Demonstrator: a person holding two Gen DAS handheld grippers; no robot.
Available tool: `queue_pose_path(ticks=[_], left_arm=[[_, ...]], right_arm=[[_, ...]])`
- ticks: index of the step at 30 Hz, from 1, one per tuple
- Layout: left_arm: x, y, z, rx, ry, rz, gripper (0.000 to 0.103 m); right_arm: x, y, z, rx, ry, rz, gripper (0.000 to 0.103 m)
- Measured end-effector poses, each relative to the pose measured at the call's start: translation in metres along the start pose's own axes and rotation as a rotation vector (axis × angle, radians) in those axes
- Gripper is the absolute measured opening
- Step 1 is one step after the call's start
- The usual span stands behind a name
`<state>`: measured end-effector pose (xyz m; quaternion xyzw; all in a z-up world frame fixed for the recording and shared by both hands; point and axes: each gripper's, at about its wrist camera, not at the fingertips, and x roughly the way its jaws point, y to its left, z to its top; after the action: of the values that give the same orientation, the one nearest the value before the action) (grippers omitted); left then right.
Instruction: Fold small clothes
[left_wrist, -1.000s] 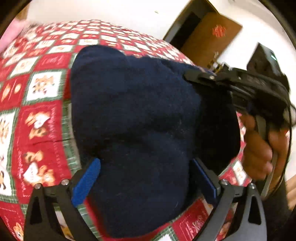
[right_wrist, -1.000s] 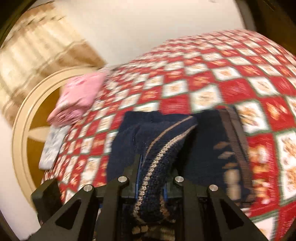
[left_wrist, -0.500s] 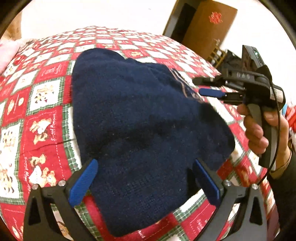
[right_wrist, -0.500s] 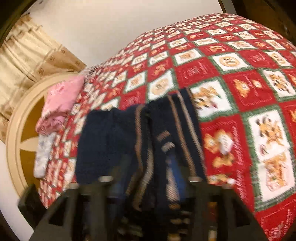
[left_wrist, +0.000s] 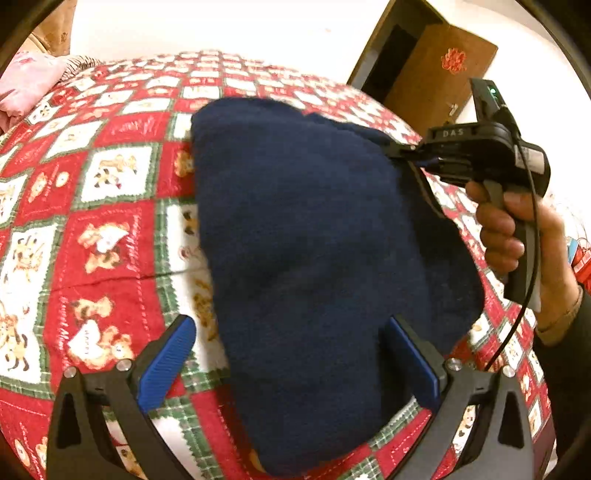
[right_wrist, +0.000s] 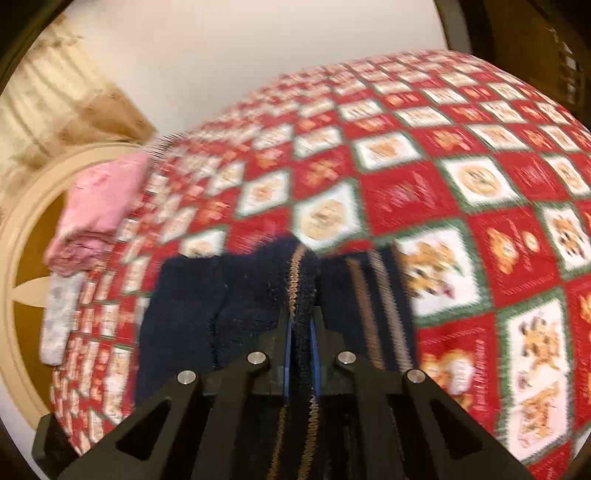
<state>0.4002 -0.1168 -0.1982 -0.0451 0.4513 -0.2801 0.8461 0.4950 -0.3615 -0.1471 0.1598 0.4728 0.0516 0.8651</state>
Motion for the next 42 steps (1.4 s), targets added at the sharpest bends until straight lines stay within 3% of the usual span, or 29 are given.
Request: queue_pose_path(ticks=[2,4,5,7,8,12,16,18,20,24,26,30,31,35,37,40,42], left_arm=[[0.011,-0.006,-0.001,0.01,0.034,-0.001,0.103],[0.014,-0.01,-0.003,0.027,0.034,0.005,0.103],[0.014,-0.013,-0.003,0.038,0.04,0.009,0.103],[0.016,-0.016,-0.004,0.062,0.038,0.01,0.103],[0.017,-0.015,-0.003,0.069,0.038,0.012,0.103],[0.014,-0.01,-0.008,0.052,0.035,0.012,0.103],[0.011,-0.006,-0.006,0.021,0.015,0.014,0.103],[0.01,-0.006,-0.007,0.005,0.019,0.009,0.103],[0.007,-0.006,-0.009,-0.01,0.019,0.009,0.103],[-0.005,-0.014,-0.009,0.024,-0.017,0.026,0.103],[-0.003,-0.018,-0.007,0.053,-0.016,0.062,0.103],[0.025,-0.023,-0.011,0.071,0.099,0.088,0.103],[0.025,-0.021,-0.012,0.069,0.096,0.093,0.103],[0.011,-0.025,-0.013,0.096,0.034,0.095,0.103],[0.001,-0.022,-0.012,0.098,0.001,0.102,0.103],[-0.01,-0.014,-0.005,0.083,-0.063,0.15,0.103],[-0.007,-0.007,0.002,0.061,-0.07,0.169,0.103]], right_arm=[[0.013,-0.015,-0.007,-0.008,0.003,-0.119,0.008],[0.02,-0.033,-0.017,0.045,0.03,-0.085,0.011],[0.012,-0.039,-0.023,0.061,-0.002,-0.056,0.017],[-0.011,-0.043,-0.035,0.068,-0.025,-0.02,0.054],[-0.024,-0.045,-0.043,0.075,-0.025,0.017,0.059],[-0.075,-0.04,-0.081,0.052,-0.054,0.156,0.059],[-0.085,-0.017,-0.128,-0.02,0.028,0.259,0.059],[-0.074,-0.004,-0.145,-0.053,0.083,0.217,0.059],[-0.064,0.008,-0.155,-0.105,0.125,0.16,0.019],[-0.084,0.022,-0.15,-0.174,0.072,0.027,0.016],[-0.099,0.023,-0.146,-0.194,0.039,-0.038,0.016],[-0.079,0.004,-0.144,-0.182,0.111,-0.164,0.016],[-0.064,-0.005,-0.149,-0.164,0.149,-0.172,0.017],[-0.07,-0.006,-0.15,-0.183,0.111,-0.153,0.021],[-0.078,-0.008,-0.145,-0.158,0.106,-0.152,0.045],[-0.111,-0.012,-0.135,-0.133,-0.02,-0.16,0.047],[-0.131,0.001,-0.12,-0.143,-0.141,-0.111,0.047]])
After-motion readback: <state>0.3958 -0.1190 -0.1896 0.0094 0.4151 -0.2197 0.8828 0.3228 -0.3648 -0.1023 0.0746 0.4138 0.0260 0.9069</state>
